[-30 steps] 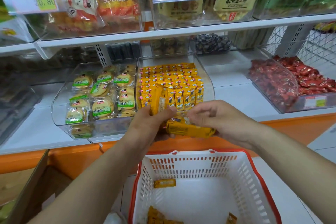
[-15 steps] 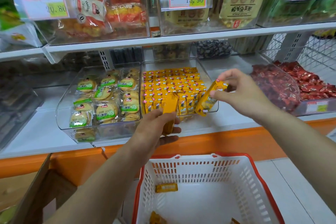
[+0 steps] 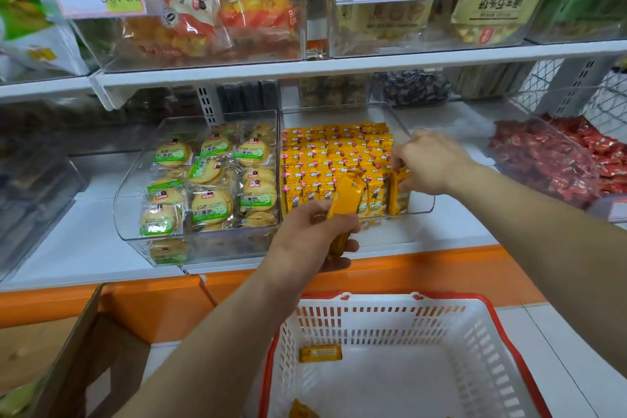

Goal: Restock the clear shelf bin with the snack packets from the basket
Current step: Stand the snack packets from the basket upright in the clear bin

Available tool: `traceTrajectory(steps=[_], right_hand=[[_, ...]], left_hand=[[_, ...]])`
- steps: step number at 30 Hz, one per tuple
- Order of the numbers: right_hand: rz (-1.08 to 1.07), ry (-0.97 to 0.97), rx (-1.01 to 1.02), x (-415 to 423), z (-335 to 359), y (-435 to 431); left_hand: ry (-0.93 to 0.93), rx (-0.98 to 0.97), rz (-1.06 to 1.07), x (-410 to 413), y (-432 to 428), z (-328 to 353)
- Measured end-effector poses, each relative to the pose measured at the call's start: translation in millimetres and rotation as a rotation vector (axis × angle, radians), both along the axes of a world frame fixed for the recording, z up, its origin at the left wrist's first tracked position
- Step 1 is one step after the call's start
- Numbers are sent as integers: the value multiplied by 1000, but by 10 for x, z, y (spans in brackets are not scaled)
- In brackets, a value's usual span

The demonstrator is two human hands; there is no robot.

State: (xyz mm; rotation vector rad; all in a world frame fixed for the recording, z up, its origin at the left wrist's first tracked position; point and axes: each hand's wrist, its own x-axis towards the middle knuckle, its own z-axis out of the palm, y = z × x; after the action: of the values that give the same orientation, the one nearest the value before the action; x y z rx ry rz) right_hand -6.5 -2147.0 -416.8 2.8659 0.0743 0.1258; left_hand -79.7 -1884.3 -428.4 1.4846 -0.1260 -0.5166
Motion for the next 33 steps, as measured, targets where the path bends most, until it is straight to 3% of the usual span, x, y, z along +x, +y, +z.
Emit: traceTrajectory(steps=[4,8,11,14,16,18,21,24,30,33], right_hand=[[9,32,-256,35,-105,55],[15,16,-174,-72,-62,64],[39,-95,104,-416,50,44],[68,-168,677,-963,97,110],[35,-112,1115,-1283,81,214],[-11,-14,1429,-1447,63,309],[-22,97,1519,-1495,34,404],[-30,58,1515,-1495,-11,392],[-48,-31,1902,-1509,-26,153],[-47,-25,1964,-1492,-50,97]], left_hand=[[-1,-14,11,10,-11,8],[-2,1,10,-25,-72,12],[-10,22,-7,-52,-117,-1],[-36,65,-19,-91,-195,-33],[-67,89,-45,-158,-273,-67],[-99,107,-73,-253,-361,-102],[-189,164,-95,-405,-474,-142],[-256,196,-98,-519,-558,-168],[-77,75,-101,-492,-554,-103],[-60,68,-123,-470,-520,-103]])
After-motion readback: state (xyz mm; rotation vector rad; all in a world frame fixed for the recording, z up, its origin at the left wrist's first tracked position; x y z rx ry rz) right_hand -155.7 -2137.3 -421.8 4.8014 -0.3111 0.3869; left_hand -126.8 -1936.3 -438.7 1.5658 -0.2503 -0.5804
